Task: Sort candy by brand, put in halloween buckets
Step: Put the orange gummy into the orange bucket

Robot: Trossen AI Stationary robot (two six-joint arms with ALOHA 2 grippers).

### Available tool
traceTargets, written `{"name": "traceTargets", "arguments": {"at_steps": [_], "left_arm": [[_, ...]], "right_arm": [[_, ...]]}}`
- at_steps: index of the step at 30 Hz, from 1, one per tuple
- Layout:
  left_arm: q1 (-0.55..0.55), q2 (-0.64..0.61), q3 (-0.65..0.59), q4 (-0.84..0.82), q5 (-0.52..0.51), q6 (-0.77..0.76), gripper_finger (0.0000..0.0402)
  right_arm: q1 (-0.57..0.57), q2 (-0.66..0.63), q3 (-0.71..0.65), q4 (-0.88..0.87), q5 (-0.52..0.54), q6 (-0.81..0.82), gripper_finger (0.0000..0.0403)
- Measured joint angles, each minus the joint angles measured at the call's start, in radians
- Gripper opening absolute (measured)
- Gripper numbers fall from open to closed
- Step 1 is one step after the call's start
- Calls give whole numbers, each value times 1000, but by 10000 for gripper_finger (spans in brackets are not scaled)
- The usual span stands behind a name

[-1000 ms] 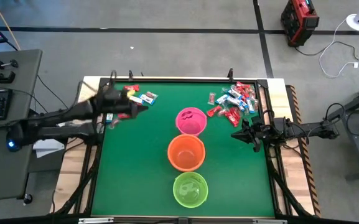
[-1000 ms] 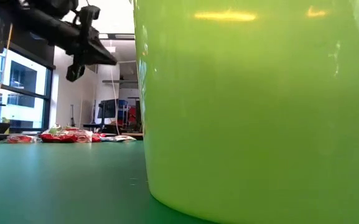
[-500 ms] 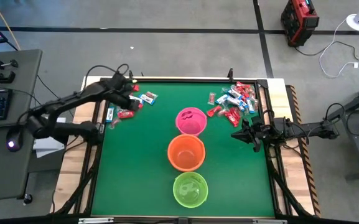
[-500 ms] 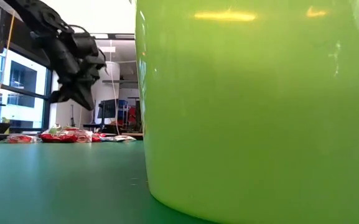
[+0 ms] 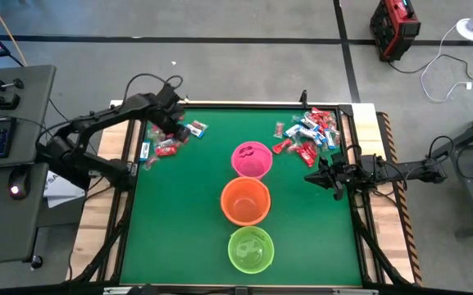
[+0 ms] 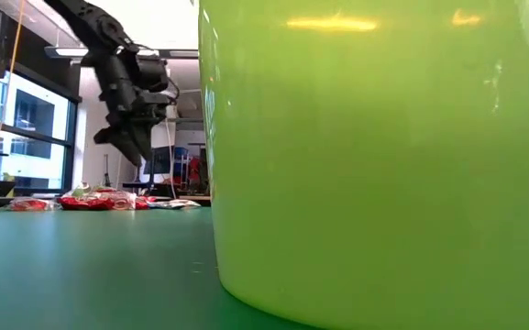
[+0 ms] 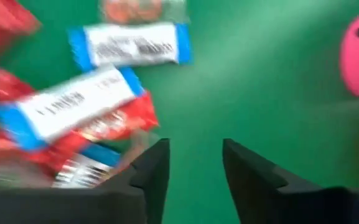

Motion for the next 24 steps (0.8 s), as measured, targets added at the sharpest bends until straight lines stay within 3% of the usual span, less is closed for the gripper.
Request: {"name": "traceTargets", "arguments": {"at_steps": [4,16,24], "left_arm": [[-20,33,36,-64,-97,44,177],[-21,239,35,-66,-141,118,182],[-59,278,34,-78,-138,115,162]], "right_arm": [[0,0,0,0,0,0,0],[0,0,0,0,0,0,0],[0,0,0,0,0,0,0]]}}
